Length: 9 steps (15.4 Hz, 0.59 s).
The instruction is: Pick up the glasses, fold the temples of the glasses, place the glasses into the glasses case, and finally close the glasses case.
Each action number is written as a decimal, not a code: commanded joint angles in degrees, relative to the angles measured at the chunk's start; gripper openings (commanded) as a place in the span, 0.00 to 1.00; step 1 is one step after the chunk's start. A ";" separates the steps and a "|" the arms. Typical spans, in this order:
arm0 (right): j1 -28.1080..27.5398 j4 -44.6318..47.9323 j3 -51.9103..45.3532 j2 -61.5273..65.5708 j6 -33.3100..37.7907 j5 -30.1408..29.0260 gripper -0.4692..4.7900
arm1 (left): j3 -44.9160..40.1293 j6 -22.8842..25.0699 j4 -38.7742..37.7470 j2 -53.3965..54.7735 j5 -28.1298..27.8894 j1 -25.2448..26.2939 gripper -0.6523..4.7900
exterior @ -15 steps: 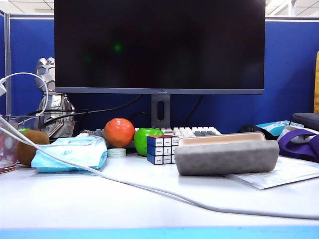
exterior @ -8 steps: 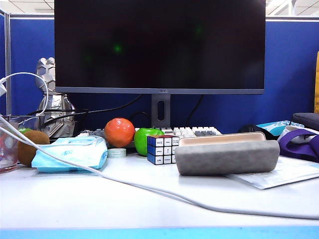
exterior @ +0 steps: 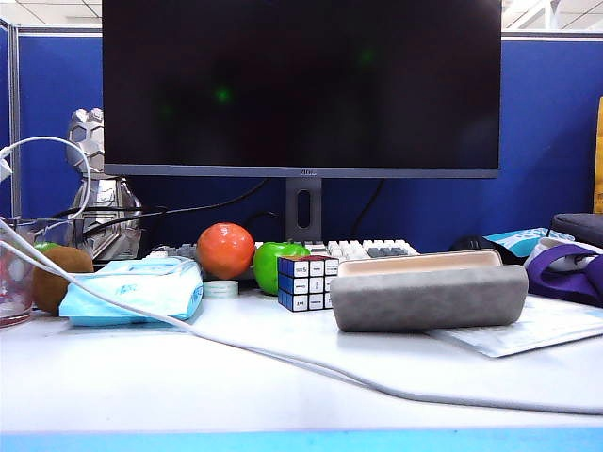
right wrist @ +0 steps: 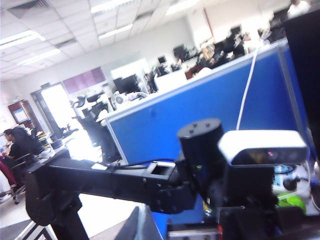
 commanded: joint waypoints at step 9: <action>0.57 -9.99 0.15 5.95 -6.49 -2.89 0.08 | 0.11 -9.38 5.95 -0.31 -0.72 -0.07 0.11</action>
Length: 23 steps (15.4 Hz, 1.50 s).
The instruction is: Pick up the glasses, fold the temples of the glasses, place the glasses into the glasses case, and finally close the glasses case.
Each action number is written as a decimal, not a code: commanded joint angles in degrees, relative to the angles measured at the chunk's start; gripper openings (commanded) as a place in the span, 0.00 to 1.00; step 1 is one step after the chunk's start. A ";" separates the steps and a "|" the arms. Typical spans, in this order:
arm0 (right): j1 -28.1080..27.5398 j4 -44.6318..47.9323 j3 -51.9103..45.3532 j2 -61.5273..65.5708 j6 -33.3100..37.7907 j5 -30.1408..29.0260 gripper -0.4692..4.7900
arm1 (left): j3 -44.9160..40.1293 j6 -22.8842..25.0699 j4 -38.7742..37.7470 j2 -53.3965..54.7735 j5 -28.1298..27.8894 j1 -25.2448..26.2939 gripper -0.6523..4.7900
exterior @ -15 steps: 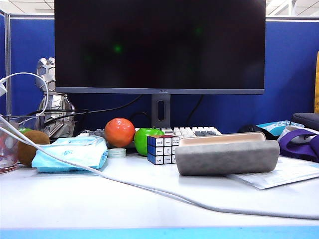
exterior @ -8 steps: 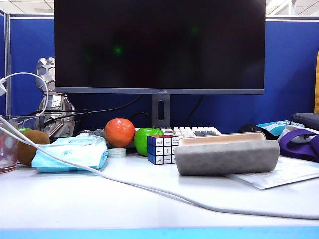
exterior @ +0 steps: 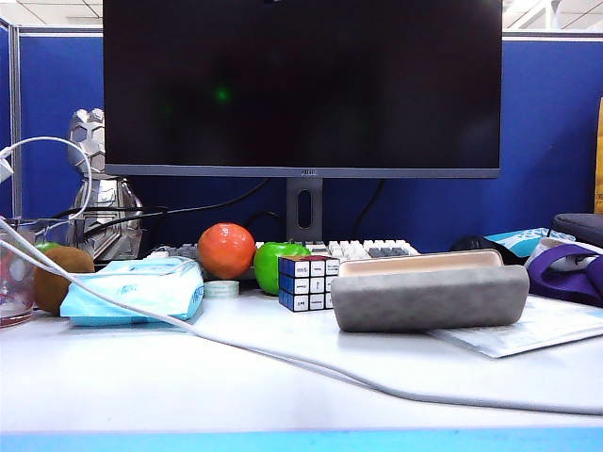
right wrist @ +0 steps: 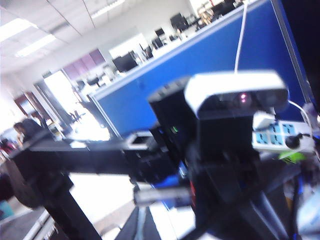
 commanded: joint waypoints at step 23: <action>-0.24 -10.21 0.09 3.34 -10.29 3.78 0.08 | 0.15 -16.28 20.41 -0.35 5.27 -0.13 0.11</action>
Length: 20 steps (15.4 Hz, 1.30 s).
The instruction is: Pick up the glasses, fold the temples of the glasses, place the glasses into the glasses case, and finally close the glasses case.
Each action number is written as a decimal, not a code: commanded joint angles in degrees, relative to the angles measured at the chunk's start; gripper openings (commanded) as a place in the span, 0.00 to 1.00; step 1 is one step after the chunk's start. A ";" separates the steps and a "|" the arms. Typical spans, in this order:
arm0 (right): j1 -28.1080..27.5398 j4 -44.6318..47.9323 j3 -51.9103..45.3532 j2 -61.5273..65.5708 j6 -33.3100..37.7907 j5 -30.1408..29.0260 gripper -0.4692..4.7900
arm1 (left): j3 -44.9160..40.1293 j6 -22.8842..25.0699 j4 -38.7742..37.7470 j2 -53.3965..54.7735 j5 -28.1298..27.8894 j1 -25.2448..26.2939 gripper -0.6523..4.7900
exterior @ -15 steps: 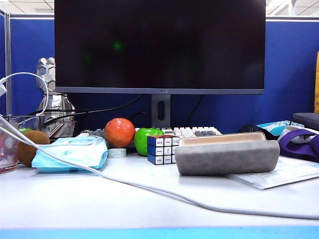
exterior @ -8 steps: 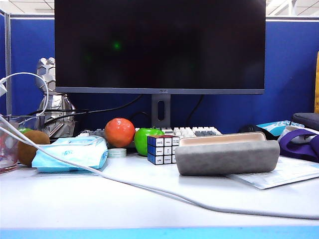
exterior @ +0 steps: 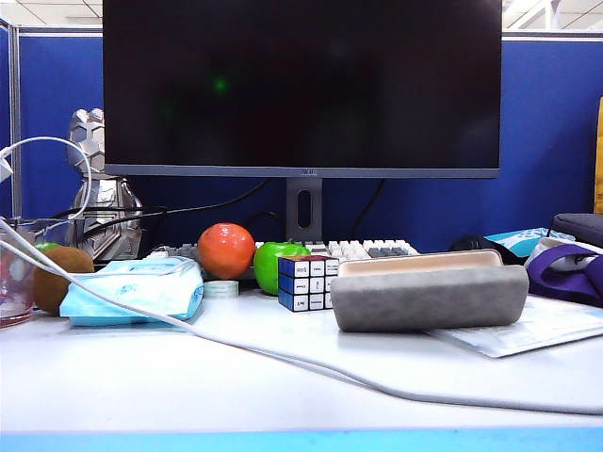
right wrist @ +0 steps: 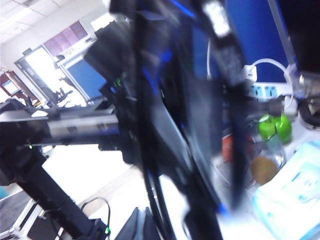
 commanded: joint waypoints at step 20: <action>-11.74 -28.87 0.13 22.73 -21.66 32.24 0.34 | 0.39 68.63 -46.97 11.47 -45.48 -8.72 0.11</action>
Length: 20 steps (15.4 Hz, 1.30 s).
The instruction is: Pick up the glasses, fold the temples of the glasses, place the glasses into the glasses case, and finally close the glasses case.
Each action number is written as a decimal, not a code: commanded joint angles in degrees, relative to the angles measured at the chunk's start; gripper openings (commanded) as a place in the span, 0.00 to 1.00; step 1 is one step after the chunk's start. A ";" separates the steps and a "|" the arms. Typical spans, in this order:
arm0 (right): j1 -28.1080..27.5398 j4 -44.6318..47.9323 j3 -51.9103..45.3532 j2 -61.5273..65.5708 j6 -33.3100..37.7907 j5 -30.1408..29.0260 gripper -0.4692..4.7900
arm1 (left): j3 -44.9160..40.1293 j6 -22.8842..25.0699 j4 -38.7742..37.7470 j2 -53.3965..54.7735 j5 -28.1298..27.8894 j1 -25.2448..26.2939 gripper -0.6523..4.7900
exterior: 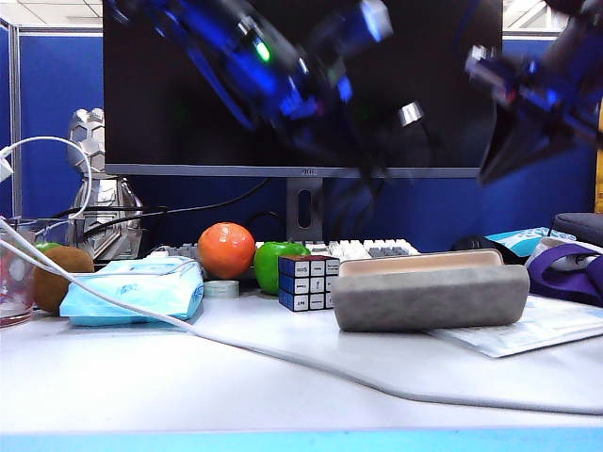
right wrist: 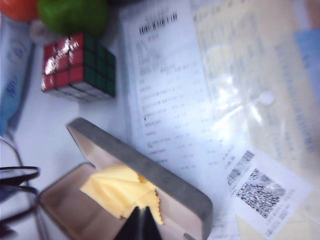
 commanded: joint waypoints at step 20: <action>0.04 -3.52 0.17 10.91 -8.52 -13.25 0.37 | 0.15 3.72 -6.25 4.07 -3.08 -0.28 0.11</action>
